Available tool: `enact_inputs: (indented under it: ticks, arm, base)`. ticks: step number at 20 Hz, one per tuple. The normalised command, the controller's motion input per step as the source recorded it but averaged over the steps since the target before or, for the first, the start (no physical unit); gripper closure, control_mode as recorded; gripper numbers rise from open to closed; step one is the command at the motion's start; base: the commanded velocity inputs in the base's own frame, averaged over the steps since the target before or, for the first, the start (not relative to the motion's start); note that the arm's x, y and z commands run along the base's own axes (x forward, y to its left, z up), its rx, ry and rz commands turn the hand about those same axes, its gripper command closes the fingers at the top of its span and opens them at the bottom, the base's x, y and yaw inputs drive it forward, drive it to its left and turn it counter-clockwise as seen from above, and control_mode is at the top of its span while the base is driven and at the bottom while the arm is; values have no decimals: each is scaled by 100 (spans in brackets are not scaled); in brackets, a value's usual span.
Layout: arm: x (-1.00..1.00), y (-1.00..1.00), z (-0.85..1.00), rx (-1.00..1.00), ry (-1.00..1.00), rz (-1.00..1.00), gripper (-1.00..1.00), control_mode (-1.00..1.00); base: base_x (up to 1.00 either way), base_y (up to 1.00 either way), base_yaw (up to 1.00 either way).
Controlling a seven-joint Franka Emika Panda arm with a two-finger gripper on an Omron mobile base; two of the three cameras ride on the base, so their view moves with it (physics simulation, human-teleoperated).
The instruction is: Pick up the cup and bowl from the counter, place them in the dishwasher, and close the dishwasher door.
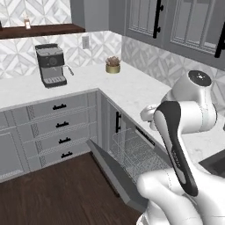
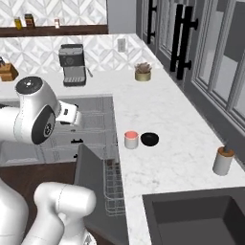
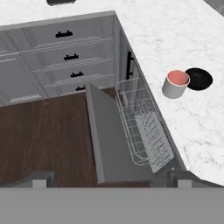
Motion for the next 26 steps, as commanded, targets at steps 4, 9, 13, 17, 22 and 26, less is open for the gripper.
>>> enact_inputs:
  ticks: [4,9,13,17,22,26]
  arm:
    - [0,0,0,0,0,0,-100,100]
    - [36,-5,0,0,4,1,-100,-100]
    - [100,-18,-26,-1,14,0,-100,-100]
    - [67,-33,-39,-8,13,0,-100,-100]
    - [59,-7,-45,-13,12,0,-100,-100]
    - [53,-47,-62,-6,9,0,-100,-100]
  base:
    - [6,-29,12]
    - [3,-13,4]
    - [0,0,0]
    - [0,0,0]
    - [0,0,0]
    - [0,0,0]
